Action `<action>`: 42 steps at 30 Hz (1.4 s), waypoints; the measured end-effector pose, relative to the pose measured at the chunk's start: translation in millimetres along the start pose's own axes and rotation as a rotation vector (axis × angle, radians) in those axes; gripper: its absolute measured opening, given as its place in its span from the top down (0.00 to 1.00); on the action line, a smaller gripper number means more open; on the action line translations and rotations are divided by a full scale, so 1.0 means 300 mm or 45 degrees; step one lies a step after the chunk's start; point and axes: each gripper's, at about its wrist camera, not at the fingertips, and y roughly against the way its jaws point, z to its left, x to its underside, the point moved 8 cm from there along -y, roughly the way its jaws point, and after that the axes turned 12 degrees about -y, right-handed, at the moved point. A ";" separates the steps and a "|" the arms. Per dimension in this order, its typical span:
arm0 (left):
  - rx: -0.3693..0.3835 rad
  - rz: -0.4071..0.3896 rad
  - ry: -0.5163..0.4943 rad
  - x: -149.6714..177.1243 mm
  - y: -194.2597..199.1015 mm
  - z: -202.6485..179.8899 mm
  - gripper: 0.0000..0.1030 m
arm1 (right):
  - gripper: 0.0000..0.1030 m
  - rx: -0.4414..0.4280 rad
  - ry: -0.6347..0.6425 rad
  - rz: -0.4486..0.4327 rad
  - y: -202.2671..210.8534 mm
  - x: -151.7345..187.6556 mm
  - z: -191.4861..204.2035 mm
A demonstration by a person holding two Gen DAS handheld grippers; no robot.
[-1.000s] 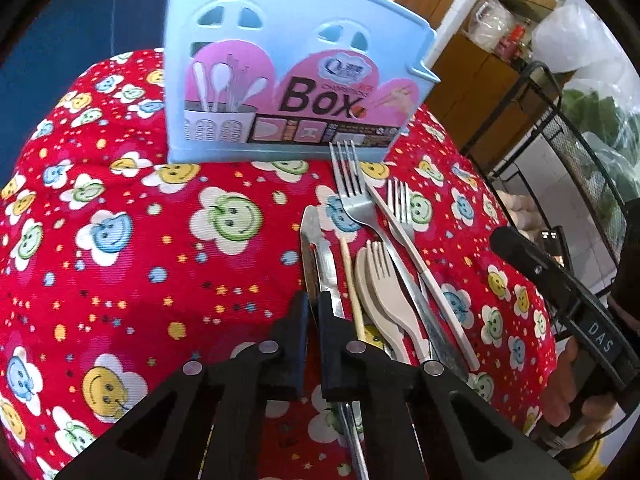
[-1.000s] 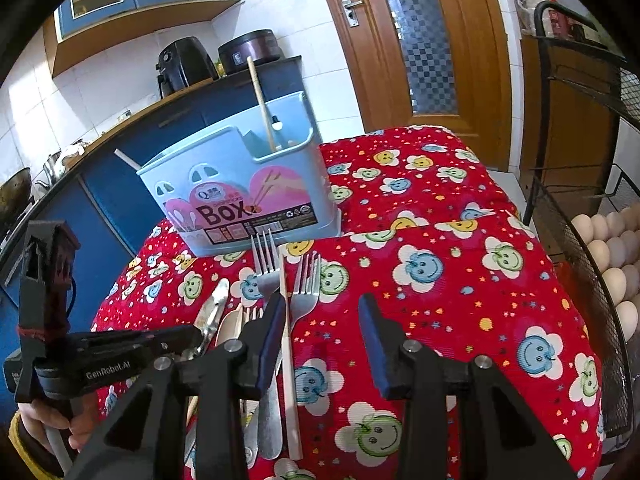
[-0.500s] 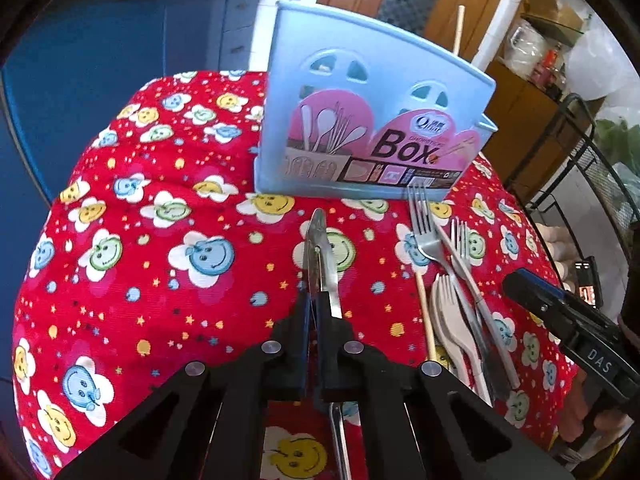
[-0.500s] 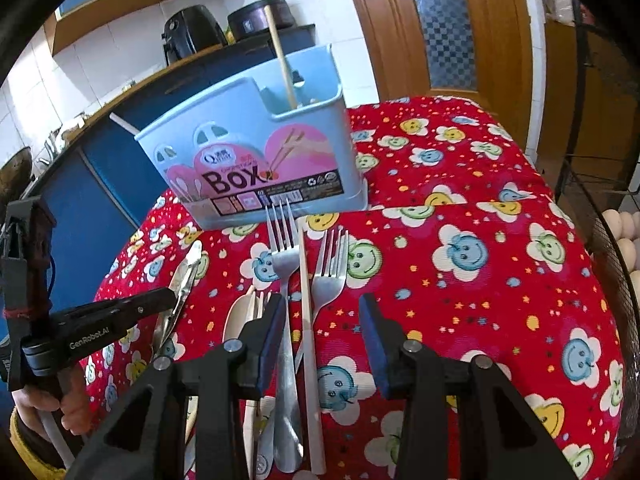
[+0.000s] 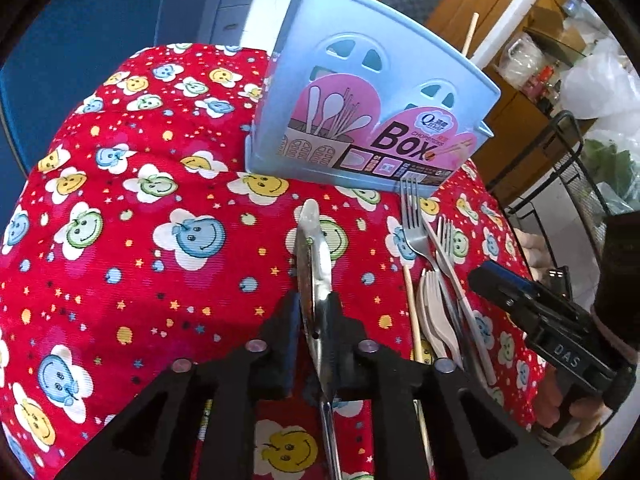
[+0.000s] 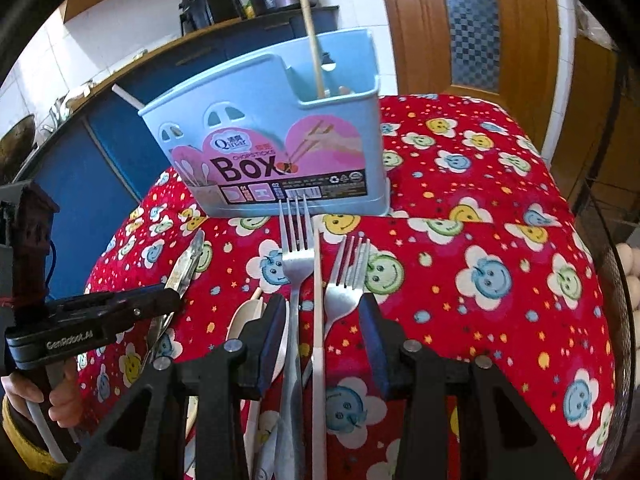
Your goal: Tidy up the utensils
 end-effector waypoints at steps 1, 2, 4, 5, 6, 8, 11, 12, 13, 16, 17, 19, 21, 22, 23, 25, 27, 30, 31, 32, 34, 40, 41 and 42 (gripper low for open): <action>0.003 0.002 -0.006 0.000 -0.001 -0.002 0.76 | 0.60 0.004 0.007 0.009 -0.006 -0.002 0.002; 0.002 0.002 -0.013 0.000 -0.001 -0.005 0.74 | 0.61 0.011 0.020 0.024 -0.016 -0.004 0.005; -0.001 0.005 -0.032 0.004 -0.002 -0.008 0.73 | 0.64 0.018 0.051 0.062 -0.038 -0.007 0.012; -0.003 0.007 -0.038 0.003 -0.005 -0.013 0.73 | 0.66 0.018 0.059 0.076 -0.045 -0.004 0.012; -0.006 0.008 -0.047 0.003 -0.007 -0.013 0.73 | 0.68 0.020 0.070 0.103 -0.058 -0.004 0.014; -0.012 0.008 -0.059 0.001 -0.011 -0.016 0.73 | 0.73 0.026 0.077 0.130 -0.075 -0.005 0.010; -0.008 0.016 -0.072 -0.002 -0.021 -0.015 0.74 | 0.79 -0.003 0.072 0.175 -0.097 -0.015 0.010; -0.003 0.013 -0.072 -0.005 -0.024 -0.016 0.74 | 0.82 -0.010 0.069 0.183 -0.097 -0.018 0.009; 0.009 0.009 -0.077 -0.007 -0.025 -0.020 0.74 | 0.84 -0.020 0.057 0.199 -0.102 -0.023 0.007; 0.021 0.003 -0.089 -0.010 -0.029 -0.024 0.77 | 0.92 -0.036 0.029 0.229 -0.111 -0.029 0.002; 0.021 0.003 -0.089 -0.009 -0.030 -0.023 0.80 | 0.93 -0.032 0.027 0.234 -0.110 -0.025 0.002; 0.030 -0.002 -0.084 -0.008 -0.029 -0.022 0.83 | 0.93 -0.042 0.019 0.234 -0.105 -0.022 0.000; 0.045 -0.009 -0.074 -0.006 -0.025 -0.021 0.83 | 0.93 -0.054 0.014 0.221 -0.090 -0.022 0.001; 0.053 -0.015 -0.071 -0.006 -0.023 -0.020 0.84 | 0.93 -0.063 0.011 0.210 -0.079 -0.024 0.000; 0.060 -0.018 -0.071 -0.004 -0.021 -0.021 0.84 | 0.94 -0.070 0.008 0.200 -0.067 -0.027 0.001; 0.068 -0.023 -0.069 -0.003 -0.016 -0.022 0.84 | 0.94 -0.080 -0.003 0.182 -0.045 -0.033 0.001; 0.073 -0.026 -0.067 -0.002 -0.012 -0.023 0.84 | 0.94 -0.093 -0.017 0.161 -0.022 -0.041 -0.007; 0.083 -0.040 -0.056 -0.005 0.000 -0.026 0.84 | 0.94 -0.136 -0.046 0.124 0.015 -0.047 -0.005; 0.087 -0.047 -0.055 -0.007 0.006 -0.028 0.84 | 0.94 -0.147 -0.047 0.112 0.027 -0.047 -0.003; 0.096 -0.059 -0.059 -0.009 0.015 -0.033 0.84 | 0.94 -0.151 -0.047 0.104 0.034 -0.045 -0.004; 0.111 -0.073 -0.072 -0.010 0.029 -0.046 0.84 | 0.94 -0.161 -0.049 0.081 0.052 -0.042 0.001; 0.106 -0.113 -0.076 -0.011 0.060 -0.061 0.84 | 0.94 -0.219 -0.055 -0.015 0.124 -0.039 0.021; 0.113 -0.125 -0.078 -0.011 0.070 -0.066 0.84 | 0.94 -0.225 -0.055 -0.032 0.138 -0.042 0.024; 0.124 -0.139 -0.084 -0.012 0.080 -0.073 0.85 | 0.94 -0.230 -0.056 -0.046 0.150 -0.043 0.027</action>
